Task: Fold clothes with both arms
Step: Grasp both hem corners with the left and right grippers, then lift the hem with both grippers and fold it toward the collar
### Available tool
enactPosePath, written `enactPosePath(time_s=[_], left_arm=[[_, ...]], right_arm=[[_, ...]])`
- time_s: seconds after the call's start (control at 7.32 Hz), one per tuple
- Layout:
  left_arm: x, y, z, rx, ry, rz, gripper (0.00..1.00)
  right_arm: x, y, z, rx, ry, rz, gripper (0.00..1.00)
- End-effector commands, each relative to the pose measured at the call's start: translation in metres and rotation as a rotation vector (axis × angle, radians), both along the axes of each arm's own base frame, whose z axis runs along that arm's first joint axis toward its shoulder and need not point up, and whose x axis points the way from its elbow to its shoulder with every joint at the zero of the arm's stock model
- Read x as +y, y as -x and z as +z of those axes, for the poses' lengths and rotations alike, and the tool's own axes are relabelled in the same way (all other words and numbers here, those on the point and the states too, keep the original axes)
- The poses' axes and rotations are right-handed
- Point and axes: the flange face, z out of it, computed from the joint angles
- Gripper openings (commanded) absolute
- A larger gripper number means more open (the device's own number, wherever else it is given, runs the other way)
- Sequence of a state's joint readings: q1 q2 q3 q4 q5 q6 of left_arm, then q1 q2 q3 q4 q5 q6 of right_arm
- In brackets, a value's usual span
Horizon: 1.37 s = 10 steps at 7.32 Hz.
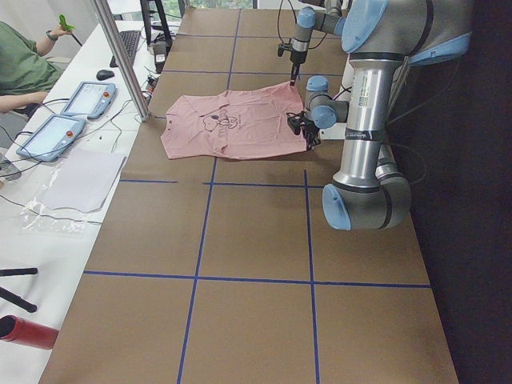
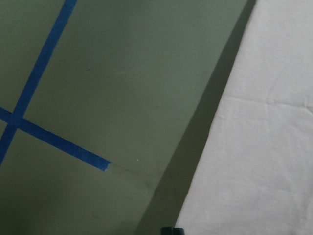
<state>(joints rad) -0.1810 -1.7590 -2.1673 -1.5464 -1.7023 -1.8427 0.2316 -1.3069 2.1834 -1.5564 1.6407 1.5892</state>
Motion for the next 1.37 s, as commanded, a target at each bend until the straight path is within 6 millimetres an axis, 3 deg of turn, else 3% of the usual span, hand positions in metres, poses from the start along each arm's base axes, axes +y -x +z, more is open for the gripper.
enactPosePath(time_s=[0.0, 0.27, 0.41, 0.68, 0.82, 0.96, 1.09, 1.23], left_arm=[[0.007, 0.019, -0.022, 0.015, -0.038, 0.044, 0.0], [0.028, 0.064, -0.063, 0.049, -0.129, 0.17, 0.0], [0.05, 0.084, -0.082, 0.08, -0.132, 0.217, 0.0], [0.066, 0.091, -0.097, 0.116, -0.135, 0.256, 0.0], [0.06, 0.087, -0.097, 0.114, -0.147, 0.249, 0.0], [0.037, 0.082, -0.092, 0.092, -0.21, 0.246, 0.0], [-0.015, 0.077, -0.078, 0.033, -0.262, 0.203, 0.0], [-0.059, 0.077, -0.065, -0.025, -0.309, 0.182, 0.0]], right_arm=[[0.02, -0.022, -0.007, -0.037, 0.039, -0.072, 0.0], [0.053, -0.083, -0.01, -0.08, 0.113, -0.194, 0.0], [0.066, -0.098, -0.014, -0.095, 0.145, -0.242, 0.0], [0.072, -0.094, -0.015, -0.096, 0.145, -0.25, 0.0], [0.044, -0.085, 0.0, -0.06, 0.121, -0.18, 0.0], [-0.006, -0.059, -0.001, -0.042, 0.026, -0.083, 0.0], [-0.057, -0.036, -0.007, -0.007, -0.084, -0.017, 0.0], [-0.098, -0.037, -0.009, 0.02, -0.168, -0.01, 0.0]])
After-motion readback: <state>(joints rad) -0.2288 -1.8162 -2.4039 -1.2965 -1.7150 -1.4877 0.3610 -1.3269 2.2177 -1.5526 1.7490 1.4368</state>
